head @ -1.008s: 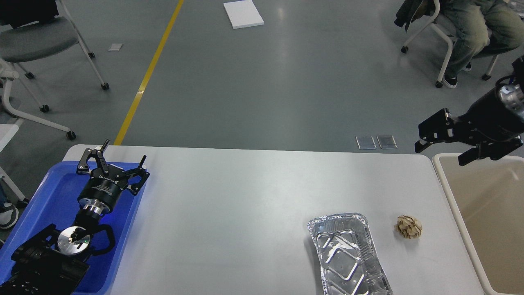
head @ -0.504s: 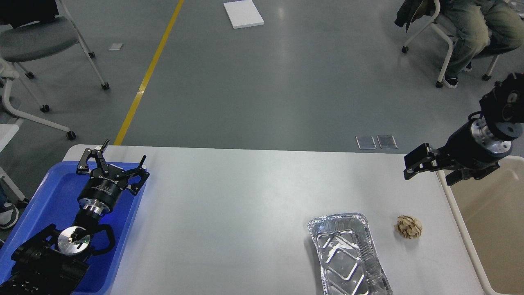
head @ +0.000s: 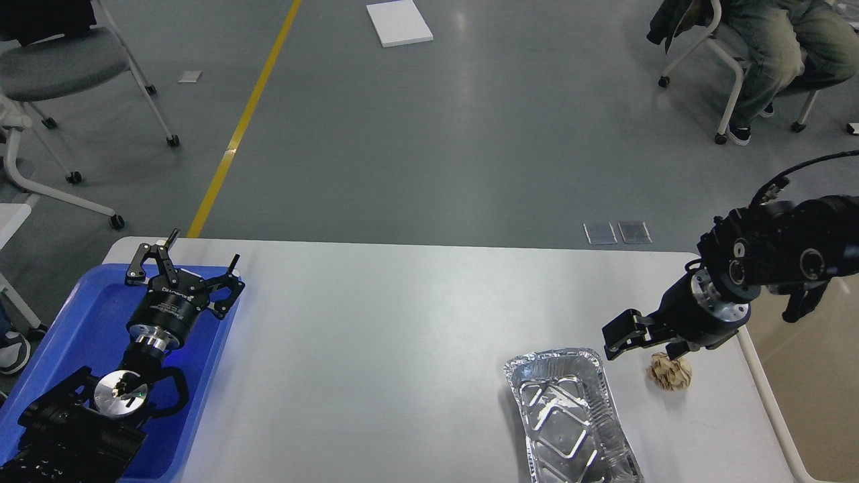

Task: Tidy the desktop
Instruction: 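Lower the right gripper onto the rim of the silver foil tray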

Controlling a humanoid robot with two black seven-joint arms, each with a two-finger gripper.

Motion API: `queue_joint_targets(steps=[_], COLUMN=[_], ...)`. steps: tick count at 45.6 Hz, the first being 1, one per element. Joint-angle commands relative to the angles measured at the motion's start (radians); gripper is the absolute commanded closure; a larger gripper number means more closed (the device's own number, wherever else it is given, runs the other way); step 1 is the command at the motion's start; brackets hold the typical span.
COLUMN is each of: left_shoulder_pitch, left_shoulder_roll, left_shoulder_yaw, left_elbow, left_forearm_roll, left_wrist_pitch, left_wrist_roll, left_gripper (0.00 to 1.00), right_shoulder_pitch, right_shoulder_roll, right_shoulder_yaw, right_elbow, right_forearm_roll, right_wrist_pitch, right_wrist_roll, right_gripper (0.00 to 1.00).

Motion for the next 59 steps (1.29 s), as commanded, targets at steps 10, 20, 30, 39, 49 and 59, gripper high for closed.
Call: queue_joint_targets(steps=[10,20,30,39,49,59], left_shoulder_pitch=[0.000,0.000,0.000,0.000,0.000,0.000], left_shoulder_roll=[0.000,0.000,0.000,0.000,0.000,0.000], left_shoulder_yaw=[0.000,0.000,0.001,0.000,0.001,0.001], left_elbow=[0.000,0.000,0.000,0.000,0.000,0.000], left_forearm_roll=[0.000,0.001,0.000,0.000,0.001,0.000], left_wrist_pitch=[0.000,0.000,0.000,0.000,0.000,0.000], left_wrist_roll=[0.000,0.001,0.000,0.001,0.001,0.001], left_gripper=[0.00,0.00,0.00,0.00,0.00,0.00], right_shoulder_pitch=[-0.170,-0.244,-0.308,-0.350,-0.388,-0.393], right_shoulder_roll=[0.049,0.055,0.086,0.097,0.098,0.104], right_shoulder_yaw=[0.017,0.020,0.043,0.043,0.043,0.031], right_elbow=[-0.043,-0.043,-0.043,-0.051,-0.085,-0.086], right_forearm_roll=[-0.006,-0.035,-0.101,-0.102,-0.101,-0.105], right_wrist_pitch=[-0.107,-0.196,-0.304,-0.345,-0.373,-0.407], right_wrist_roll=[0.003,0.006,0.006,0.006,0.008,0.006], right_gripper=[0.00,0.00,0.02,0.05,0.13,0.26])
